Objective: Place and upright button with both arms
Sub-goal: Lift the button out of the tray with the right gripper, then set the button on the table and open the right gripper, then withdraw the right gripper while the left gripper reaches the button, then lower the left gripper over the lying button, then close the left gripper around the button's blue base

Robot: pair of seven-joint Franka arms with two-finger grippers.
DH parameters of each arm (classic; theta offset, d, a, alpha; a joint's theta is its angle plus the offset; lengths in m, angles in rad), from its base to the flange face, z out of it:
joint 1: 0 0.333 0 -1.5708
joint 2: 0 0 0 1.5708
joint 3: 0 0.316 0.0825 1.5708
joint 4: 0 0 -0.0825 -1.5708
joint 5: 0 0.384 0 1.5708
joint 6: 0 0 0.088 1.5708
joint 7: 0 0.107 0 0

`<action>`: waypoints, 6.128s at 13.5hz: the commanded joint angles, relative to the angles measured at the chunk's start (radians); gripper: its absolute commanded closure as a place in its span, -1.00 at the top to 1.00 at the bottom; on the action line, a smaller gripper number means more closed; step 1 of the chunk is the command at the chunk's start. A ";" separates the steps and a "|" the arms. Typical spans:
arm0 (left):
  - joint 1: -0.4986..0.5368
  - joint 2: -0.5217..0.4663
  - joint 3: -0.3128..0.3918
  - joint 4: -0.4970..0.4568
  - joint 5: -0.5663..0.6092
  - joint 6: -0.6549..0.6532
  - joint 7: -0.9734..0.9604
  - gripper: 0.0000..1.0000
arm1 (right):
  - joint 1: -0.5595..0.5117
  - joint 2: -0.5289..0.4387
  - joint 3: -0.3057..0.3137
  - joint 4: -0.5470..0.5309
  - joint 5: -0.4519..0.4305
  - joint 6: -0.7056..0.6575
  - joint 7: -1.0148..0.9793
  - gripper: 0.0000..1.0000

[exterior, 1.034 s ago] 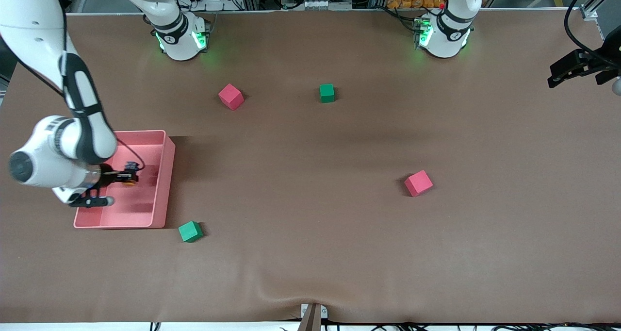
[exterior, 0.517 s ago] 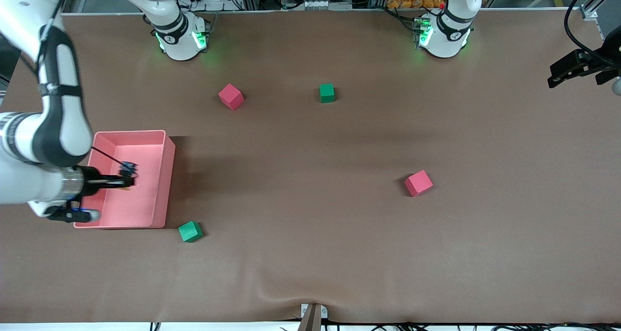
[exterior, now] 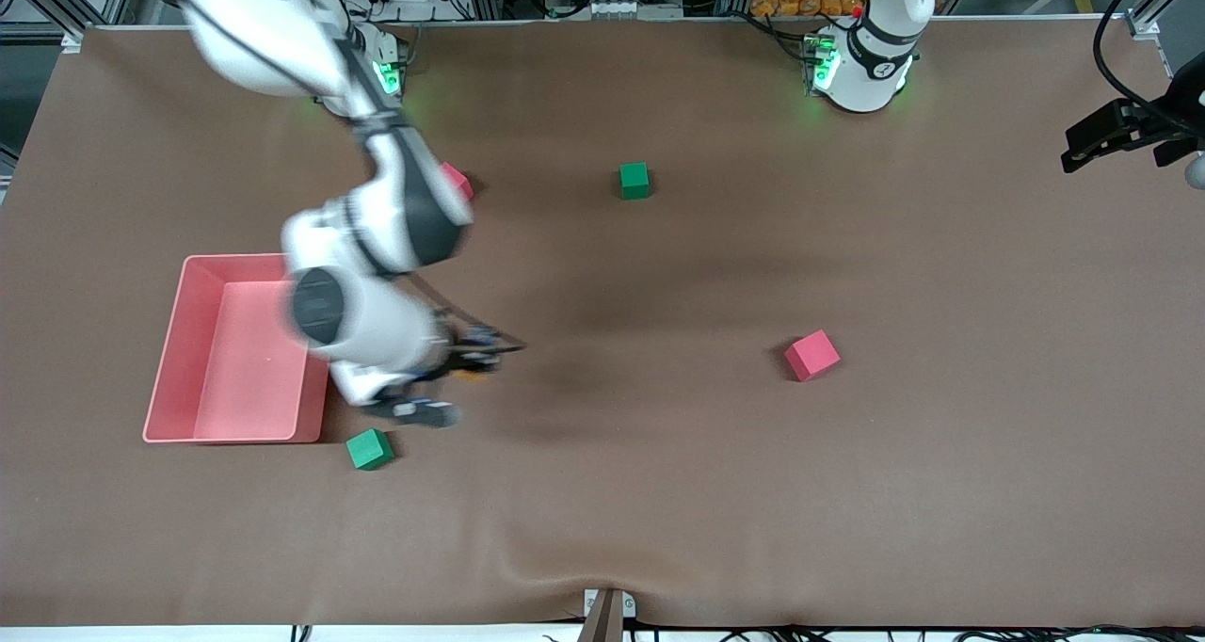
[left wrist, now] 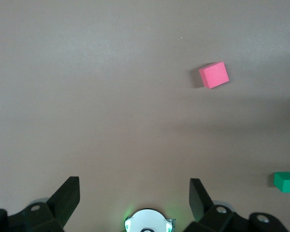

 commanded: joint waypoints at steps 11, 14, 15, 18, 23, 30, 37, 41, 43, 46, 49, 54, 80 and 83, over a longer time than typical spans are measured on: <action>0.004 0.010 -0.002 0.022 0.010 -0.008 0.021 1.00 | 0.305 0.314 -0.014 0.173 -0.039 0.209 0.135 -1.00; 0.004 0.007 -0.002 0.022 0.010 -0.009 0.021 1.00 | 0.318 0.317 -0.011 0.173 -0.098 0.221 0.179 0.99; 0.004 0.007 -0.002 0.022 0.010 -0.009 0.021 1.00 | 0.308 0.314 -0.008 0.174 -0.105 0.220 0.179 1.00; 0.004 0.008 -0.002 0.021 0.010 -0.009 0.021 1.00 | 0.274 0.279 -0.008 0.179 -0.104 0.197 0.176 1.00; 0.004 0.012 -0.002 0.019 0.013 -0.009 0.021 1.00 | 0.112 0.107 -0.007 0.179 -0.083 0.013 0.172 1.00; -0.004 0.024 -0.004 0.021 0.005 -0.008 0.012 1.00 | -0.297 -0.144 0.122 0.182 -0.087 -0.396 0.144 1.00; -0.034 0.134 -0.016 0.024 -0.033 0.026 -0.003 1.00 | -0.527 -0.411 0.122 0.167 -0.190 -0.621 -0.026 1.00; -0.112 0.208 -0.043 0.025 -0.041 0.044 -0.023 1.00 | -0.583 -0.604 0.096 -0.038 -0.196 -0.590 -0.057 1.00; -0.154 0.261 -0.043 0.025 -0.041 0.058 -0.110 1.00 | -0.582 -0.695 0.081 -0.185 -0.216 -0.523 -0.064 1.00; -0.224 0.323 -0.043 0.025 -0.038 0.110 -0.207 1.00 | -0.580 -0.793 0.076 -0.370 -0.225 -0.403 -0.117 1.00; -0.318 0.399 -0.043 0.025 -0.042 0.139 -0.340 1.00 | -0.568 -0.796 0.035 -0.371 -0.225 -0.395 -0.216 1.00; -0.430 0.554 -0.045 0.029 -0.116 0.265 -0.598 1.00 | -0.562 -0.761 0.035 -0.304 -0.265 -0.423 -0.406 1.00; -0.649 0.874 -0.051 0.119 -0.226 0.696 -0.576 1.00 | -0.554 -0.761 0.021 -0.281 -0.277 -0.515 -0.477 1.00; -0.649 0.877 -0.050 0.116 -0.223 0.696 -0.569 1.00 | -0.551 -0.759 0.018 -0.280 -0.276 -0.515 -0.482 1.00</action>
